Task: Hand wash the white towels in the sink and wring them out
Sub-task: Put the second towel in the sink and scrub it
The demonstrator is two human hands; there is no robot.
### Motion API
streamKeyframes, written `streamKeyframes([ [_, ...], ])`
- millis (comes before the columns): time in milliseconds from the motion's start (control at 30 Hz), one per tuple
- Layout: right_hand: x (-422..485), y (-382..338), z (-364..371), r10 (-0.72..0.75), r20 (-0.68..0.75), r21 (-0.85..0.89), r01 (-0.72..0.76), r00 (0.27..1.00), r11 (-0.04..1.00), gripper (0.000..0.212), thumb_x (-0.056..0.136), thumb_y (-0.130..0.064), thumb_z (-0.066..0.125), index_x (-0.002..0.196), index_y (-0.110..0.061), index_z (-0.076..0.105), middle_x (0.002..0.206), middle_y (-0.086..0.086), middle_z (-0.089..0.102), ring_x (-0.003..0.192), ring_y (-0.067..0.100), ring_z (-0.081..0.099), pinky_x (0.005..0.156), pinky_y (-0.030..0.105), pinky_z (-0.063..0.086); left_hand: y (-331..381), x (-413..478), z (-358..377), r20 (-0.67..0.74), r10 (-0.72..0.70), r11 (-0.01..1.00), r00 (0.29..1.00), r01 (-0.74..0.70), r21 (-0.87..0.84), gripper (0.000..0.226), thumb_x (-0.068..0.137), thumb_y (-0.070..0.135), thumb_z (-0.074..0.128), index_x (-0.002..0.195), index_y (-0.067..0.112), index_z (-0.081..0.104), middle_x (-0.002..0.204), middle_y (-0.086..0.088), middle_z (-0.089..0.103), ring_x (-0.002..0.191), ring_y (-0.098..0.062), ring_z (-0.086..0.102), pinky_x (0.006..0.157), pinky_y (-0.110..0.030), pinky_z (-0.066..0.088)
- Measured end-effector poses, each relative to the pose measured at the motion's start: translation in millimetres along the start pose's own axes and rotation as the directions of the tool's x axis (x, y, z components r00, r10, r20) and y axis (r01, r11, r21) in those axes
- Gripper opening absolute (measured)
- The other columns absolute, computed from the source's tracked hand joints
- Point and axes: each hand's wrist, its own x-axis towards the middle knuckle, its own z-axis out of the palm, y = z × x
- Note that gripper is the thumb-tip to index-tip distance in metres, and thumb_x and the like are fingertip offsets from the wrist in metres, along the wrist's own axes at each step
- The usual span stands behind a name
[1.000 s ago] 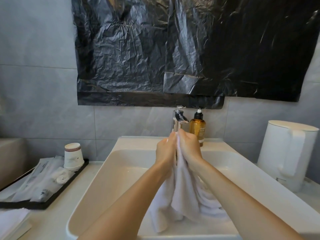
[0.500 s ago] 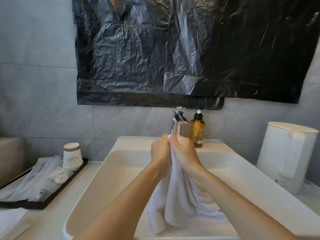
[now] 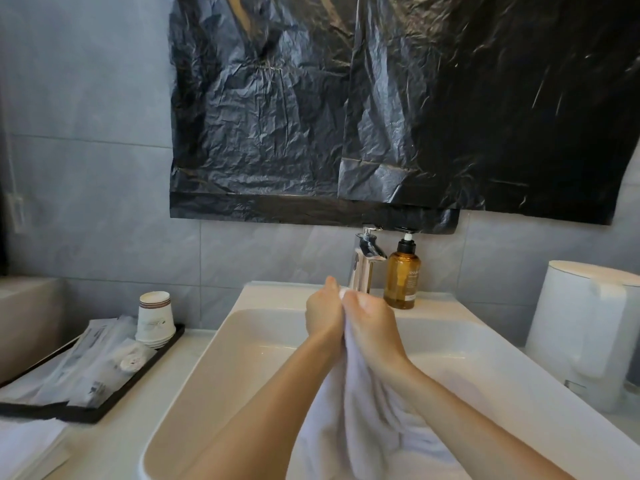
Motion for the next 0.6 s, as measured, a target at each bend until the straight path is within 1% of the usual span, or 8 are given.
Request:
streamKeyframes([
  [33, 3.1, 1.8, 0.6, 0.013, 0.011, -0.002, -0.013, 1.000, 1.000, 0.036, 0.099, -0.022, 0.044, 0.069, -0.010, 0.059, 0.069, 0.008, 0.059, 0.069, 0.021, 0.056, 0.065, 0.030, 0.042, -2.2, 2.1, -0.8, 0.005, -0.018, 1.000, 1.000, 0.018, -0.018, 0.044, 0.102, 0.038, 0.040, 0.078, 0.009, 0.062, 0.098, -0.015, 0.070, 0.089, -0.028, 0.062, 0.078, -0.033, 0.044],
  [167, 23.8, 2.4, -6.2, 0.146, -0.136, 0.047, -0.140, 0.980, 0.989, 0.038, 0.100, -0.026, 0.042, 0.067, -0.014, 0.056, 0.071, 0.007, 0.060, 0.074, 0.023, 0.055, 0.066, 0.031, 0.039, -9.9, -8.1, 5.8, 0.137, -0.015, 0.999, 0.990, 0.018, -0.026, 0.039, 0.100, 0.038, 0.046, 0.078, 0.012, 0.066, 0.079, -0.005, 0.068, 0.077, -0.020, 0.062, 0.066, -0.028, 0.045],
  [300, -2.4, -1.4, 2.0, -0.029, 0.011, -0.066, 0.029, 1.000, 0.997, 0.034, 0.100, -0.022, 0.042, 0.072, -0.009, 0.057, 0.069, 0.006, 0.058, 0.071, 0.021, 0.055, 0.066, 0.031, 0.040, -1.3, 0.8, -3.9, 0.035, -0.051, 0.997, 0.998, 0.053, -0.063, 0.042, 0.101, 0.035, 0.045, 0.077, 0.005, 0.062, 0.089, -0.017, 0.069, 0.077, -0.024, 0.057, 0.073, -0.030, 0.043],
  [367, 13.2, 1.3, -4.7, 0.074, -0.064, 0.005, -0.074, 0.995, 0.997, 0.036, 0.099, -0.022, 0.042, 0.069, -0.009, 0.057, 0.073, 0.010, 0.060, 0.076, 0.025, 0.057, 0.068, 0.032, 0.042, -3.8, -4.8, -2.4, 0.122, -0.051, 0.998, 0.991, 0.055, -0.027, 0.036, 0.099, 0.034, 0.048, 0.085, 0.006, 0.066, 0.080, -0.012, 0.068, 0.071, -0.020, 0.057, 0.068, -0.028, 0.043],
  [433, 24.9, 0.6, -11.9, 0.152, -0.172, 0.044, -0.146, 0.973, 0.988, 0.038, 0.099, -0.023, 0.041, 0.065, -0.014, 0.056, 0.077, 0.010, 0.061, 0.079, 0.025, 0.057, 0.070, 0.033, 0.042, -7.1, -13.0, 5.3, 0.205, -0.035, 0.999, 0.978, 0.034, 0.006, 0.036, 0.100, 0.036, 0.047, 0.083, 0.011, 0.065, 0.072, -0.004, 0.065, 0.069, -0.016, 0.059, 0.060, -0.025, 0.043],
  [467, 23.5, 3.1, -10.3, 0.143, -0.190, 0.038, -0.138, 0.971, 0.990, 0.037, 0.099, -0.023, 0.041, 0.066, -0.015, 0.058, 0.077, 0.009, 0.063, 0.079, 0.024, 0.058, 0.072, 0.033, 0.043, -4.9, -15.2, 7.0, 0.200, -0.024, 1.000, 0.980, 0.023, 0.010, 0.038, 0.101, 0.036, 0.045, 0.078, 0.012, 0.063, 0.071, -0.003, 0.064, 0.070, -0.016, 0.059, 0.059, -0.026, 0.043],
  [567, 6.1, 5.6, 3.1, 0.000, -0.100, -0.034, -0.003, 0.995, 0.999, 0.038, 0.099, -0.020, 0.043, 0.064, -0.015, 0.057, 0.067, 0.002, 0.059, 0.072, 0.018, 0.057, 0.069, 0.032, 0.044, 1.8, -6.2, 1.3, 0.070, 0.026, 0.999, 0.997, -0.025, -0.020, 0.045, 0.102, 0.034, 0.041, 0.067, 0.011, 0.057, 0.071, -0.007, 0.061, 0.070, -0.022, 0.055, 0.065, -0.030, 0.040],
  [600, 6.2, 5.8, 3.8, -0.001, -0.086, -0.024, -0.002, 0.996, 1.000, 0.038, 0.098, -0.019, 0.043, 0.063, -0.014, 0.055, 0.065, 0.003, 0.058, 0.070, 0.020, 0.056, 0.067, 0.031, 0.042, 1.1, -4.5, -0.3, 0.067, 0.036, 0.999, 0.997, -0.035, -0.028, 0.044, 0.102, 0.034, 0.041, 0.066, 0.011, 0.055, 0.072, -0.009, 0.060, 0.068, -0.021, 0.053, 0.065, -0.031, 0.039],
])
